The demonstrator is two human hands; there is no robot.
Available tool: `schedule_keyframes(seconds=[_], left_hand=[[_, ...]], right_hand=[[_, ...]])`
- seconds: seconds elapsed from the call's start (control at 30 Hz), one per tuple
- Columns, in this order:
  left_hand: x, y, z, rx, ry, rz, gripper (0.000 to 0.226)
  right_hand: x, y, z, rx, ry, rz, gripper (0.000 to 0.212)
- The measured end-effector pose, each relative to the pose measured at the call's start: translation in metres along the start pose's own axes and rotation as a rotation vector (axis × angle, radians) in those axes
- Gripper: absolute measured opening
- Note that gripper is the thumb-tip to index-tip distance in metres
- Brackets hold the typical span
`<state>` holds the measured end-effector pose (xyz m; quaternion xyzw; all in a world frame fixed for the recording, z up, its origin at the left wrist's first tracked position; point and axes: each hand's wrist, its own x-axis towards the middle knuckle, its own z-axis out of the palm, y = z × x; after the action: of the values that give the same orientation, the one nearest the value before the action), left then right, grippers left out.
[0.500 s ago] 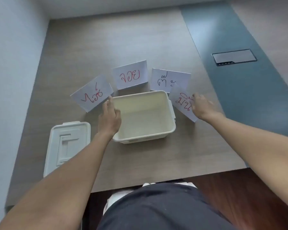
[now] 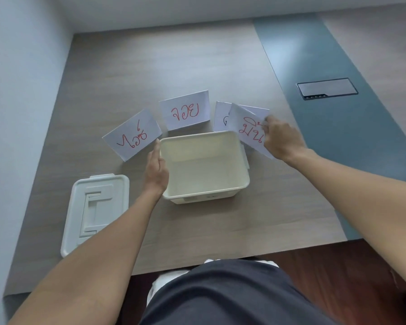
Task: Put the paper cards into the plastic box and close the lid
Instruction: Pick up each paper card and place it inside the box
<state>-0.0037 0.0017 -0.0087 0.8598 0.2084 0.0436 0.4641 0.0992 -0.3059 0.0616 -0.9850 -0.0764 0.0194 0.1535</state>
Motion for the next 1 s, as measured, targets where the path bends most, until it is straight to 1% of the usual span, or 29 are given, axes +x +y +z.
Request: schedule_keyframes(seconds=[0.1, 0.3, 0.37, 0.43, 0.5, 0.57, 0.63, 0.73, 0.8, 0.93, 0.97, 1.0], left_hand=[[0.003, 0.0, 0.002, -0.067, 0.021, 0.018, 0.053], [0.005, -0.004, 0.002, -0.116, 0.001, 0.034, 0.052], [0.006, -0.004, 0.002, -0.136, -0.004, 0.038, 0.052], [0.006, -0.005, 0.002, -0.162, -0.009, 0.029, 0.051], [0.006, -0.006, 0.003, -0.188, -0.013, 0.025, 0.05], [0.007, -0.007, 0.003, -0.204, -0.017, 0.031, 0.049], [0.009, -0.007, 0.003, -0.219, -0.02, 0.024, 0.049], [0.01, -0.006, 0.005, -0.219, -0.01, 0.036, 0.049], [0.01, -0.007, 0.005, -0.21, -0.004, 0.039, 0.049], [0.011, -0.006, 0.007, -0.204, 0.002, 0.033, 0.049], [0.011, -0.006, 0.007, -0.201, -0.002, 0.037, 0.049], [0.011, -0.005, 0.008, -0.195, -0.004, 0.042, 0.049]], right_hand=[[0.0, -0.025, -0.009, 0.005, 0.148, -0.062, 0.018], [-0.005, -0.063, -0.009, -0.015, 0.291, -0.452, 0.012], [-0.01, -0.07, -0.006, 0.002, 0.308, -0.539, 0.012], [-0.015, -0.072, 0.001, 0.008, 0.255, -0.613, 0.009], [-0.022, -0.07, 0.013, 0.005, 0.156, -0.69, 0.006], [-0.031, -0.066, 0.028, -0.012, 0.057, -0.758, 0.01], [-0.043, -0.061, 0.046, -0.035, -0.053, -0.784, 0.016], [-0.062, -0.054, 0.067, -0.028, -0.222, -0.772, 0.022], [-0.069, -0.051, 0.075, 0.003, -0.29, -0.751, 0.026], [-0.058, -0.053, 0.07, 0.061, -0.518, -0.598, 0.027], [-0.054, -0.054, 0.068, 0.071, -0.539, -0.582, 0.027], [-0.049, -0.056, 0.066, 0.087, -0.522, -0.573, 0.027]])
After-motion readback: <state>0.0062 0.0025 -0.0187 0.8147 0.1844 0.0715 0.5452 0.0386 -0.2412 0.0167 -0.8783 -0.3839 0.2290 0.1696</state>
